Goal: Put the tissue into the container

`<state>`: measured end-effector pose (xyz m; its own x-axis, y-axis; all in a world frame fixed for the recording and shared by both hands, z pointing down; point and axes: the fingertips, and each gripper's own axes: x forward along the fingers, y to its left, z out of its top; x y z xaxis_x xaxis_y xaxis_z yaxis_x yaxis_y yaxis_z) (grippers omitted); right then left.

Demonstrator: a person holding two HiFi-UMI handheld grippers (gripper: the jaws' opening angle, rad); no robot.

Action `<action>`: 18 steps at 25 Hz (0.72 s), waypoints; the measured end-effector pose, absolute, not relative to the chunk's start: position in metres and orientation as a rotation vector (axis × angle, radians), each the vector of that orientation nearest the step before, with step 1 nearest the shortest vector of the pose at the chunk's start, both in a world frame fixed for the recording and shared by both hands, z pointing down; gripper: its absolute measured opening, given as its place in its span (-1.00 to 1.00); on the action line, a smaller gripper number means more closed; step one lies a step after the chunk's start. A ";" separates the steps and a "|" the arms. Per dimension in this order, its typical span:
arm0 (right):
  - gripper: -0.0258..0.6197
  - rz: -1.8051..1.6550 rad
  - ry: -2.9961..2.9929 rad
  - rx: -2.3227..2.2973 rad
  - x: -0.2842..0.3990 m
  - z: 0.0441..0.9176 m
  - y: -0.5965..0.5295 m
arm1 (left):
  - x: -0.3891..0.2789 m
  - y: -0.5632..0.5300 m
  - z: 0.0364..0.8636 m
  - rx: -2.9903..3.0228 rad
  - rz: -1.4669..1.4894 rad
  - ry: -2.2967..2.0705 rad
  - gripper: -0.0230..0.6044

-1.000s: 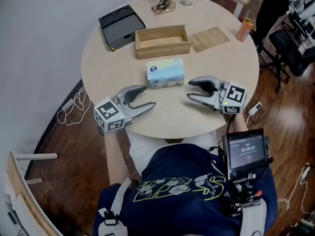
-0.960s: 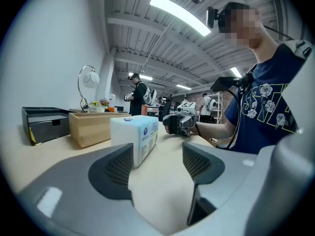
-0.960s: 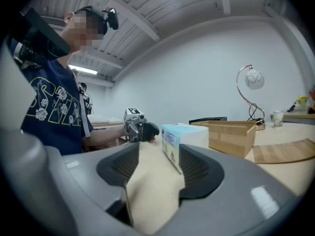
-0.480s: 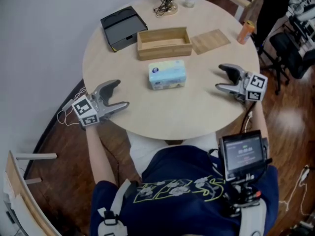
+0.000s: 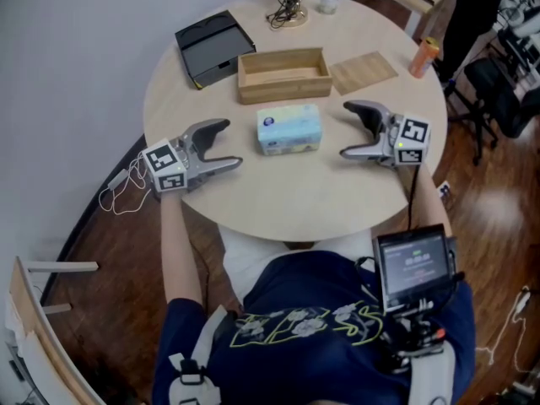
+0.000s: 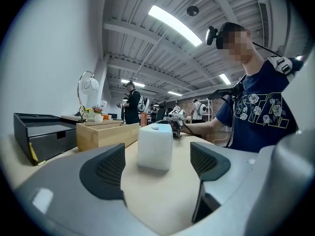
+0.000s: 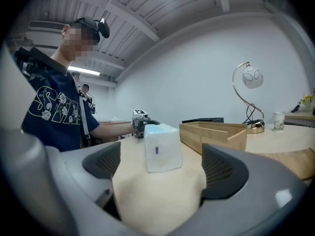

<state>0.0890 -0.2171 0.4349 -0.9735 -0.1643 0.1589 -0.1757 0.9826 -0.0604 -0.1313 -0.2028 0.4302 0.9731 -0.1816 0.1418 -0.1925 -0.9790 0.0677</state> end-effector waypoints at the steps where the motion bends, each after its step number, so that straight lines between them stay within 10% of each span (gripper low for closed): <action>1: 0.60 0.105 -2.975 0.245 0.084 0.434 -0.219 | -0.124 -0.206 0.430 3.042 0.206 -0.276 0.33; 18: 0.34 0.099 -2.975 0.179 -0.020 0.432 -0.229 | -0.033 -0.225 0.429 3.053 0.221 -0.228 0.31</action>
<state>-0.0201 -0.2291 0.4317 -0.9801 -0.1138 0.1627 -0.1243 0.9907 -0.0560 -0.0334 -0.2248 0.4291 0.9786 -0.1421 0.1486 -0.1525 -0.9864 0.0608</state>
